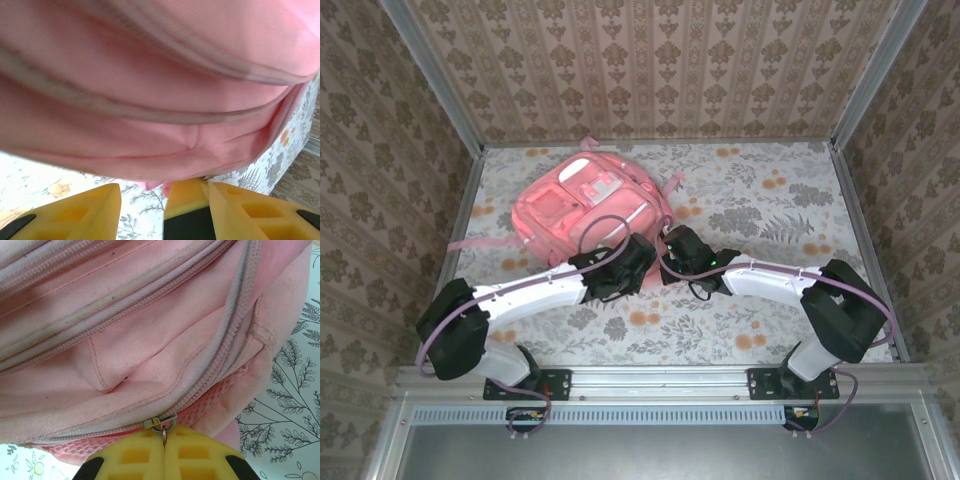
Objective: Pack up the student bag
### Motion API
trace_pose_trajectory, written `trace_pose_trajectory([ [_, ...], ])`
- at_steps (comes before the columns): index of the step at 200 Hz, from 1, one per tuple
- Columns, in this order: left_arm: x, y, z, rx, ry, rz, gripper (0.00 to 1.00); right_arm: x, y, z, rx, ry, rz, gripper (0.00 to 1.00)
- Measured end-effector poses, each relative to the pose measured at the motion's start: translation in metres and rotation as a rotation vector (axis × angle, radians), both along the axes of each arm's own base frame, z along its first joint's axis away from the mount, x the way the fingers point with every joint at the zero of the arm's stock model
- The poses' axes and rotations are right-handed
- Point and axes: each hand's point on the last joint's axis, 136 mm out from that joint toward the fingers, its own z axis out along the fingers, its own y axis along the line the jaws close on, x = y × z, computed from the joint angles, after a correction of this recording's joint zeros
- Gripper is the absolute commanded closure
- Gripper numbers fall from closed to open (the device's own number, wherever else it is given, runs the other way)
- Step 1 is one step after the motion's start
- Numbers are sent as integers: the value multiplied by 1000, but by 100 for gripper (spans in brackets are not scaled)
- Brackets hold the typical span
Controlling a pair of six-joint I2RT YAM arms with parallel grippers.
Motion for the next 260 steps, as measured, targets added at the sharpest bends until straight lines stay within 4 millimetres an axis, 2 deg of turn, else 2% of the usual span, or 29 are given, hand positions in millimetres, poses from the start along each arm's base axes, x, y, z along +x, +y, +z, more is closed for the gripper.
trace_pose_trajectory([
  [32,-14,4,2,-6,15,6,51,1,1,1,10,-4,2,100],
  [61,-14,14,-3,-9,1,37,49,2,1,2,14,-4,3,100],
  [80,-11,22,-12,9,5,58,48,1,2,1,16,-3,4,100],
  [113,4,29,-15,13,-14,111,41,0,3,0,23,0,9,100],
  [135,10,31,-22,25,-9,133,42,0,4,1,32,0,13,100],
  [140,11,31,-23,26,-6,133,43,0,4,1,33,1,13,100],
  [146,11,31,-25,27,-5,135,49,0,4,1,36,1,13,100],
  [155,12,29,-28,31,2,133,64,0,4,1,36,1,13,100],
  [166,12,27,-33,26,13,136,88,0,4,1,36,1,13,100],
  [174,12,26,-36,28,18,135,100,0,4,1,37,1,13,100],
  [223,10,32,-30,16,29,130,100,0,4,1,31,-1,19,100],
  [260,-5,71,-17,29,20,133,100,2,7,6,25,-19,51,100],
])
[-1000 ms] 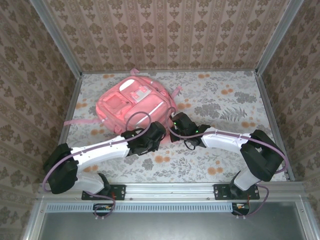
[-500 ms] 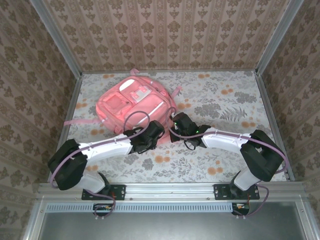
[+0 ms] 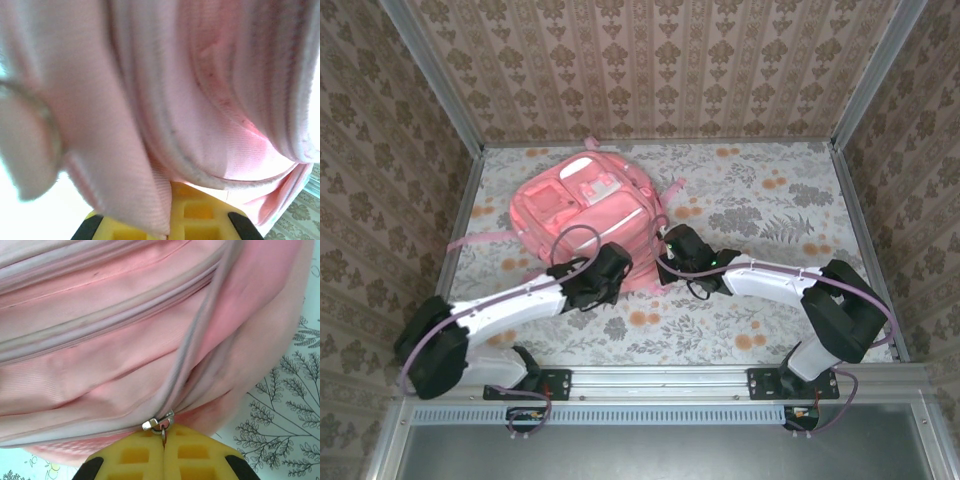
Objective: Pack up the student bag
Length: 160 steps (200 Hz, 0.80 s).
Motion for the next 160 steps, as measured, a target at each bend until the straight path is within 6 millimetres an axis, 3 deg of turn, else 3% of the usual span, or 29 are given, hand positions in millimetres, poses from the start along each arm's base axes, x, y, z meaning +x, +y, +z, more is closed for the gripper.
trace_pose_trajectory([
  [52,-22,56,13,-26,-18,-8,100,0,3,2,18,14,63,100],
  [90,-20,102,32,-96,-85,6,100,-6,32,24,102,17,183,100],
  [118,-16,135,23,-101,-59,3,100,-5,48,32,144,18,234,100],
  [135,-18,162,0,-10,39,26,100,12,23,23,70,9,132,100],
  [147,-23,169,-8,31,102,5,100,22,4,16,30,15,65,100],
  [160,-23,169,-4,55,110,-36,82,25,-4,12,10,21,25,100],
])
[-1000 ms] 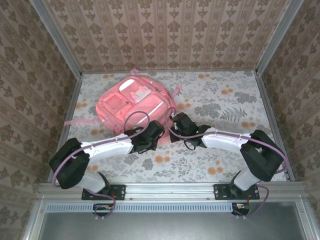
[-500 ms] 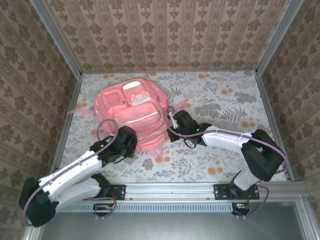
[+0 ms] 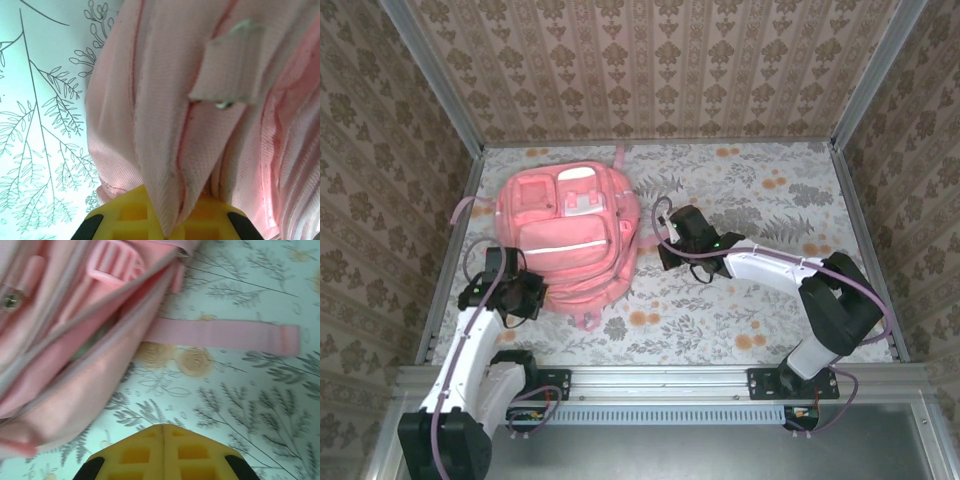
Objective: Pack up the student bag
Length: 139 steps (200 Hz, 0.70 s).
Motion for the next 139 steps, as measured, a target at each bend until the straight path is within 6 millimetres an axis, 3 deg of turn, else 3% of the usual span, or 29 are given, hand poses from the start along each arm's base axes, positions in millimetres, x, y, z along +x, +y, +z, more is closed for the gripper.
trace_pose_trajectory([
  [18,-1,-1,6,9,-10,-24,60,-6,6,-1,-3,5,0,100],
  [51,-12,-14,14,4,-25,-64,49,-21,19,-7,-1,24,21,100],
  [79,-23,-35,25,1,-33,-126,48,-26,18,-14,-6,39,22,99],
  [121,-41,-84,24,-22,-6,-222,49,-29,17,-21,4,42,19,71],
  [139,-39,-103,20,-30,0,-217,49,-32,17,-24,8,44,25,69],
])
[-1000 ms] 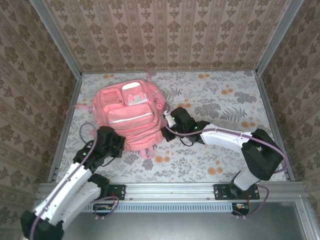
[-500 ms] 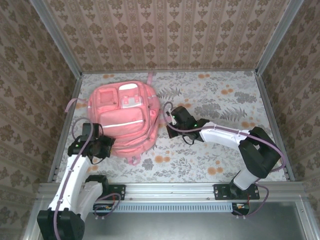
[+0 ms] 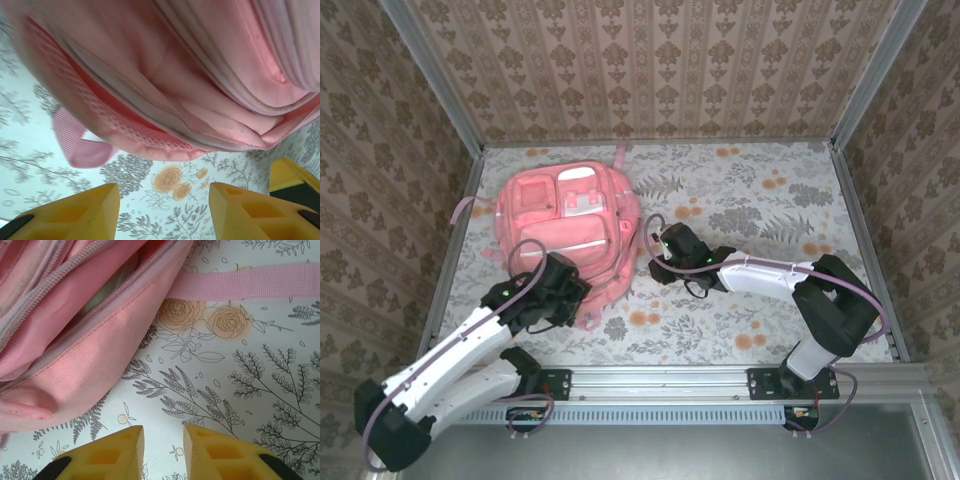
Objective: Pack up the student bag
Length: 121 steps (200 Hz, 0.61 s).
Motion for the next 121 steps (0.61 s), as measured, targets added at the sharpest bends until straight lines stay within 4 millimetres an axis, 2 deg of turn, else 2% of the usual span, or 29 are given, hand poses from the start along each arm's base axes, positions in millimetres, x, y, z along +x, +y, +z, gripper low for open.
trace_pose_trajectory([
  [23,12,-12,-8,-4,3,50,49,-6,2,-5,22,15,18,68],
  [83,41,-16,-14,50,-37,141,52,-21,22,3,138,32,121,62],
  [121,44,-15,-21,73,-24,164,94,-27,40,8,204,40,205,62],
])
